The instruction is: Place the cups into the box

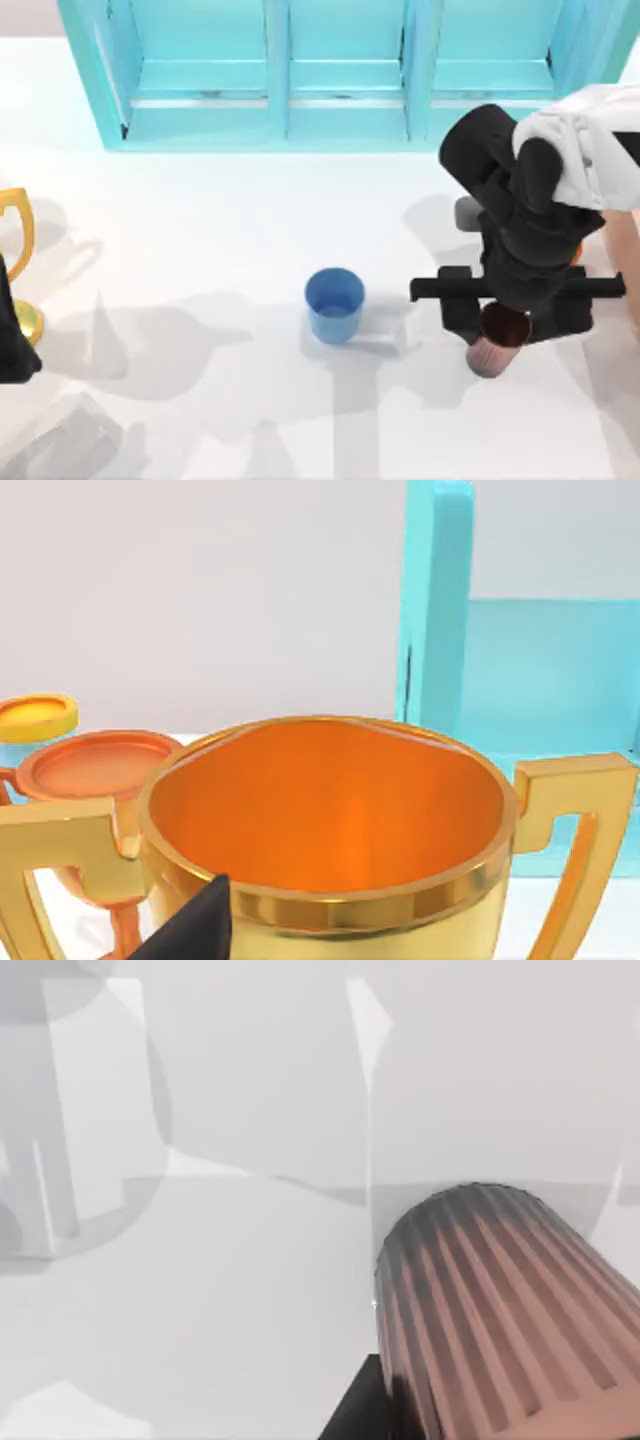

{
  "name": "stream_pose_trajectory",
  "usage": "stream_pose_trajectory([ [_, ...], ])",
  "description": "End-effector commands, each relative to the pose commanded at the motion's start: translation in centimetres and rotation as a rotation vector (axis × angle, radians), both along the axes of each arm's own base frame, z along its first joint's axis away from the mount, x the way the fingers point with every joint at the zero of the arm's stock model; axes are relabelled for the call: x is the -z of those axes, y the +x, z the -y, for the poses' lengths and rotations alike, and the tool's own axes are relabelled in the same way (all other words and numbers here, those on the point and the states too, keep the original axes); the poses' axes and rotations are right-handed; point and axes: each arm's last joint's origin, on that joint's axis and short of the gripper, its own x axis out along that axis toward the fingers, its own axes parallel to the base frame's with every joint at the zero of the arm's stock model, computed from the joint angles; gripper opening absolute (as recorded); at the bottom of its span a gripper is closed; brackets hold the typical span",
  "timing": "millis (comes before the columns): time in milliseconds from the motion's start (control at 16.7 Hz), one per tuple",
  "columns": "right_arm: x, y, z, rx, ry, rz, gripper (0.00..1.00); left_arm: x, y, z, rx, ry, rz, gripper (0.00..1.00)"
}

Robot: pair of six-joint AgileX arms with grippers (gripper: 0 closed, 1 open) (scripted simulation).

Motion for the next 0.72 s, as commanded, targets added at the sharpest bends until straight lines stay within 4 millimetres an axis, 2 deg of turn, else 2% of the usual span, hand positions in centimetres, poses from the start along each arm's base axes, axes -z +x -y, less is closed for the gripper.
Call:
stream_pose_trajectory([
  [180,-1.3,0.4,1.2,0.004,0.003,0.004,0.00,0.0,0.0,0.0,0.000,0.000,0.000,1.00],
  [360,-4.5,0.9,4.4,0.007,0.000,0.000,0.00,0.0,0.0,0.0,0.000,0.000,0.000,1.00],
  [540,-8.0,0.4,8.1,0.002,-0.004,-0.013,0.00,0.0,0.0,0.0,0.000,0.000,0.000,1.00],
  [720,-10.0,-0.1,10.0,0.000,0.000,0.000,0.00,0.0,0.0,0.0,0.000,0.000,0.000,1.00],
])
